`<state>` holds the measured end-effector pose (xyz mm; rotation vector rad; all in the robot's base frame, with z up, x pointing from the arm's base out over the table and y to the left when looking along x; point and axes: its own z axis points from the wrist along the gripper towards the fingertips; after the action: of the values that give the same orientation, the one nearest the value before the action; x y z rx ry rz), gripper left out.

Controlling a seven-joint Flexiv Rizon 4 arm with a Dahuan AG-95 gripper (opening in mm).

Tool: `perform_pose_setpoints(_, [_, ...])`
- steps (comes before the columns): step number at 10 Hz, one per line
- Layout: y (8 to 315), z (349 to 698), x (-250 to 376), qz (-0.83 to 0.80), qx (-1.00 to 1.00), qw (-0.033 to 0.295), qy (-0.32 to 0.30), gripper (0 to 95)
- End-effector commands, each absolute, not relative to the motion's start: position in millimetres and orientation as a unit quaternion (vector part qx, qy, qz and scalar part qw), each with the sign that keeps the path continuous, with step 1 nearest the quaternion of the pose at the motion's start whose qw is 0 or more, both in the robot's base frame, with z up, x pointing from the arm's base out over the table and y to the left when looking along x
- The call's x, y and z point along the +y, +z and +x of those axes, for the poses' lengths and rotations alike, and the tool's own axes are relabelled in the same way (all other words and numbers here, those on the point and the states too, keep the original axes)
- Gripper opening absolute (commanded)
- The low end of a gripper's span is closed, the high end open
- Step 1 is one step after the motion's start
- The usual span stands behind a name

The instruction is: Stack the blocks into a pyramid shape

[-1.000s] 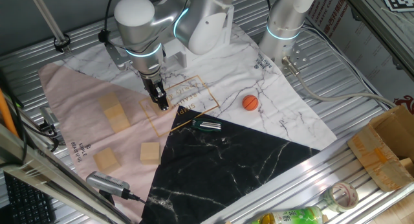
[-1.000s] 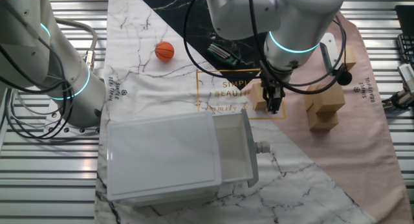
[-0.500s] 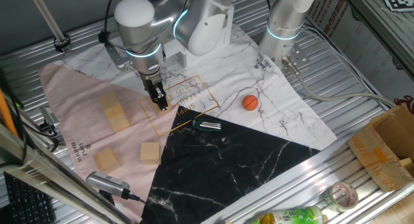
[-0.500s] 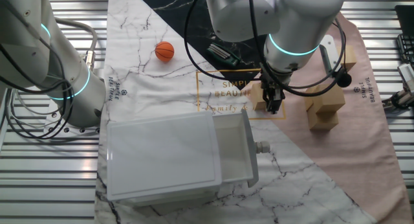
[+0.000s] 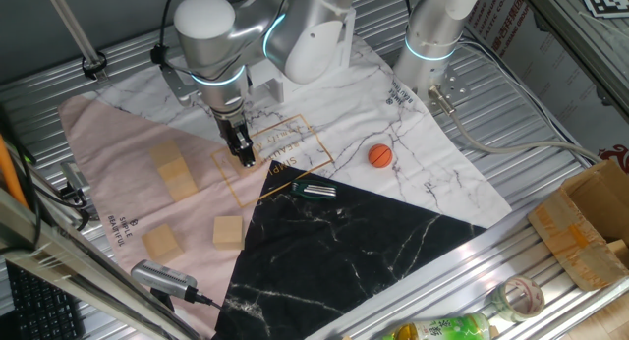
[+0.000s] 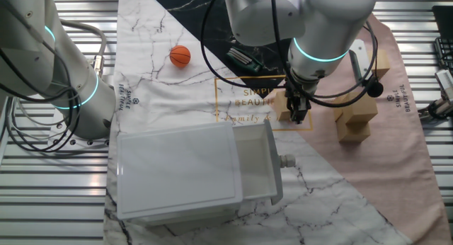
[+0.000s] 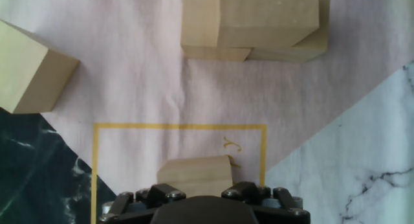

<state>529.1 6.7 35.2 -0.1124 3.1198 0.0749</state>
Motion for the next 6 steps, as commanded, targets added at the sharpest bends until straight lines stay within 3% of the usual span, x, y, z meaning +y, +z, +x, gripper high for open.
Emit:
perform_pose_setpoints(1, [35.1, 529.3, 6.8, -0.033, 0.999, 0.008, 0.027, 0.0])
perform_pose_setpoints(6, [38.3, 528.2, 8.7, -0.025, 0.999, -0.001, 0.022, 0.0])
